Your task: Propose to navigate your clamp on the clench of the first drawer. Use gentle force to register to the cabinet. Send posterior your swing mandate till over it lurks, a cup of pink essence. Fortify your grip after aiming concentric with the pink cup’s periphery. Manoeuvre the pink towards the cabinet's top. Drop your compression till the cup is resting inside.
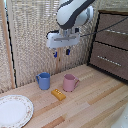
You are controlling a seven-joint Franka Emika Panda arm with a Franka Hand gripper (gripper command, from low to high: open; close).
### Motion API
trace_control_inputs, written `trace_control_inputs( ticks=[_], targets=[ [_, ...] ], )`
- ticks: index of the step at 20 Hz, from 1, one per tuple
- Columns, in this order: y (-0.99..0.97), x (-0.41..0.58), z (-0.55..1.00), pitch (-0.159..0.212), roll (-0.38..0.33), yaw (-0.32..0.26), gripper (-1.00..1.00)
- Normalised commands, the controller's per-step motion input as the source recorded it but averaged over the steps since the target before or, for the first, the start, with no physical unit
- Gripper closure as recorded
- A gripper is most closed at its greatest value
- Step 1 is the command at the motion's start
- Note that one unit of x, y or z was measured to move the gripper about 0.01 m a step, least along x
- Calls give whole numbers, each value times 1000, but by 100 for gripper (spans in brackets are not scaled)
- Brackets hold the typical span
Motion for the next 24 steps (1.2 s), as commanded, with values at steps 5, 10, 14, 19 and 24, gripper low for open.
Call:
trace_control_inputs(
  ticks=[5,10,14,19,24],
  targets=[
    [-77,133,655,1,-18,125,-100],
    [-97,42,661,4,-69,199,-100],
    [-77,-7,289,-70,-246,187,-100],
    [-103,-117,85,-30,-310,196,-100],
    [-105,-147,36,-6,-330,192,-100]
  ],
)
